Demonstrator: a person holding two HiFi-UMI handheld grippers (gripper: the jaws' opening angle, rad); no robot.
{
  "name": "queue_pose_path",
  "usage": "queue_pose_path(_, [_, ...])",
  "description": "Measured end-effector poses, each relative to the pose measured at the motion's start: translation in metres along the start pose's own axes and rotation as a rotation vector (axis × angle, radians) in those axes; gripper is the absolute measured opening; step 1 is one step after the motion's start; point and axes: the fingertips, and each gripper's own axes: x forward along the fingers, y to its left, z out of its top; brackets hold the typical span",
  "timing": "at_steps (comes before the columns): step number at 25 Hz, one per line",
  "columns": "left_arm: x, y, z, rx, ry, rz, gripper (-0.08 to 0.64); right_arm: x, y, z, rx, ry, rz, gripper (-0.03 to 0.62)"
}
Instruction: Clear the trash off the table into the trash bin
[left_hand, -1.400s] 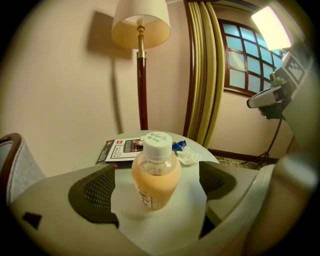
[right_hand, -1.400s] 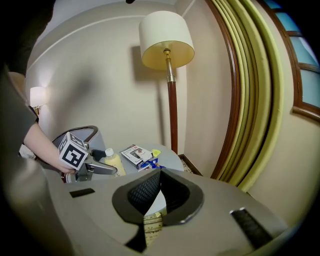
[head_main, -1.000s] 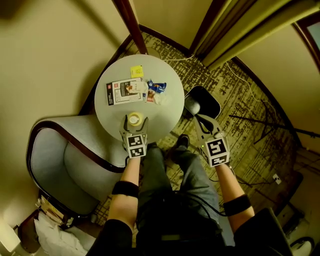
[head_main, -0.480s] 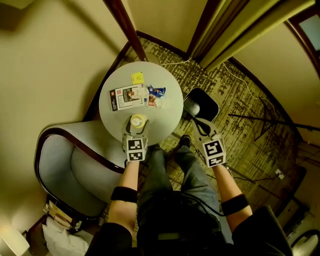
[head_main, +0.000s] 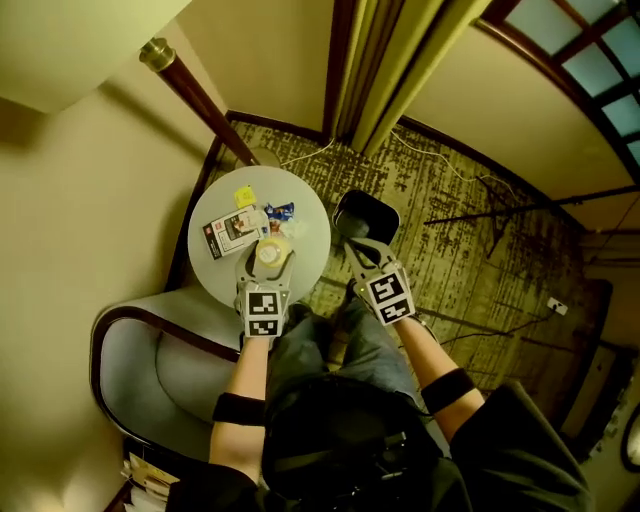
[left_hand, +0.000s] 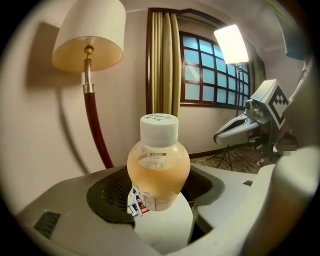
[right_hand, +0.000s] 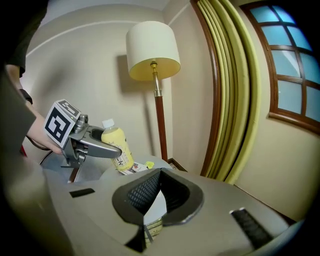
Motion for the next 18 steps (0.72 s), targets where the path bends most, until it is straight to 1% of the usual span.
queue_pose_path(4, [0.013,-0.033,0.032,0.073,-0.023,-0.088,0.308,-0.017,-0.024,-0.002,0.042,-0.009,-0.090,0.000])
queue_pose_path(7, [0.028,-0.060,0.045,0.108,-0.029,-0.137,0.310,-0.027,-0.044,-0.011,0.061,-0.004,-0.126,0.000])
queue_pose_path(11, [0.061,-0.093,0.057,0.132,-0.045,-0.173,0.308,-0.027,-0.076,-0.028,0.065,0.003,-0.141,0.000])
queue_pose_path(14, [0.093,-0.124,0.057,0.125,-0.048,-0.195,0.310,-0.023,-0.105,-0.048,0.066,0.022,-0.140,0.000])
queue_pose_path(18, [0.142,-0.169,0.045,0.104,-0.016,-0.211,0.310,-0.015,-0.142,-0.085,0.075,0.054,-0.118,0.000])
